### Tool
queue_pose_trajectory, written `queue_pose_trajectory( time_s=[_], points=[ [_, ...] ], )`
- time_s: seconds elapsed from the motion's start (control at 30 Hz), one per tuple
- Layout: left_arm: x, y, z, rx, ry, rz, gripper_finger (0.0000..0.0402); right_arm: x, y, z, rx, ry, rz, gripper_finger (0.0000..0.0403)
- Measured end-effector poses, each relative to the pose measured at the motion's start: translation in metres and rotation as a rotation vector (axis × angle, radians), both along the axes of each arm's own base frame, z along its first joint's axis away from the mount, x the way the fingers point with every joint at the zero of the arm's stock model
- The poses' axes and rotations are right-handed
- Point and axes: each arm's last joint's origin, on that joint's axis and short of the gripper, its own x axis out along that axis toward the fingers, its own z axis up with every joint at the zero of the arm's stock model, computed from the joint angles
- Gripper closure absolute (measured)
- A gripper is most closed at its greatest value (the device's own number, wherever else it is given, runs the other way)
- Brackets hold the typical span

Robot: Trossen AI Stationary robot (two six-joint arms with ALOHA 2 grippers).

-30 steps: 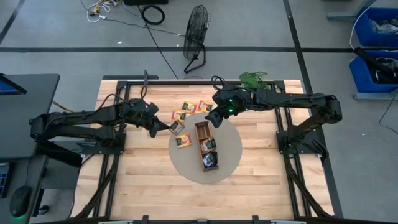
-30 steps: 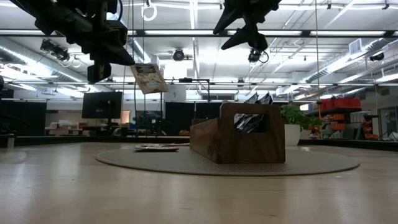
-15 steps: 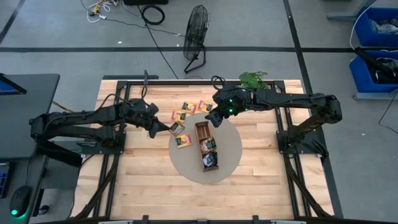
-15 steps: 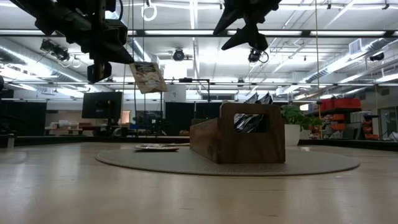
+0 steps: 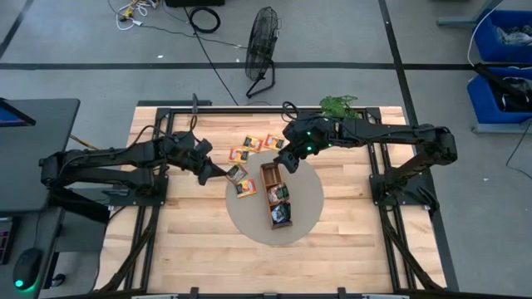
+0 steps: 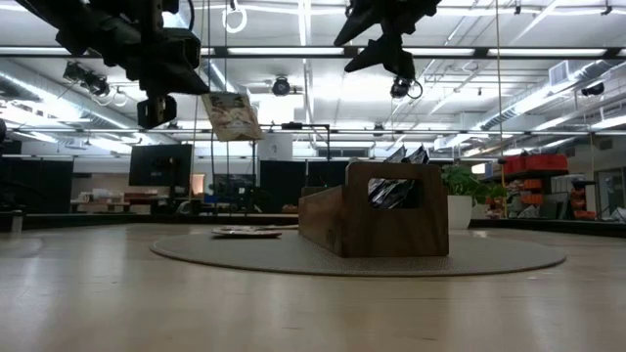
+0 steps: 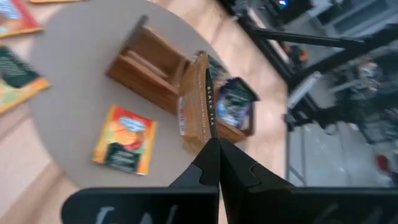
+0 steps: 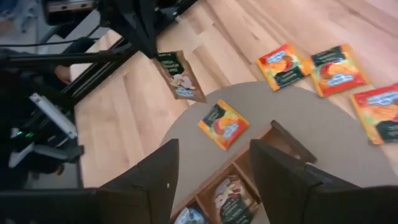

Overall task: Pick & Place Tea
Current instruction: Put the brown tea bag into the middle section of the wooden organizer

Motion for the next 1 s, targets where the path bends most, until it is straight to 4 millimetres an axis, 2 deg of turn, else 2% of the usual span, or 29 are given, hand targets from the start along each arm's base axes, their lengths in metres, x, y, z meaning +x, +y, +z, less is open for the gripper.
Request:
queue_pose_trajectory(
  time_s=[0.27,0.4,0.5,0.8,1.0],
  points=[
    [0.006,-0.006,0.012,-0.053,-0.139,-0.112,0.0401,0.006,0.001,0.008,-0.088,-0.116,0.128,0.0199],
    [0.007,-0.011,0.012,-0.064,-0.133,-0.101,0.0401,0.014,-0.001,0.006,-0.153,-0.158,0.168,0.0199],
    [0.008,-0.014,0.013,-0.052,-0.134,-0.094,0.0401,0.026,-0.002,0.002,-0.185,-0.195,0.192,0.0199],
    [0.010,-0.022,0.008,-0.076,-0.094,-0.109,0.0401,0.077,-0.004,-0.015,-0.090,-0.157,0.305,0.0199],
    [0.011,-0.027,0.003,-0.081,-0.044,-0.140,0.0401,0.100,0.000,-0.003,-0.136,-0.054,0.451,0.0199]
  ],
)
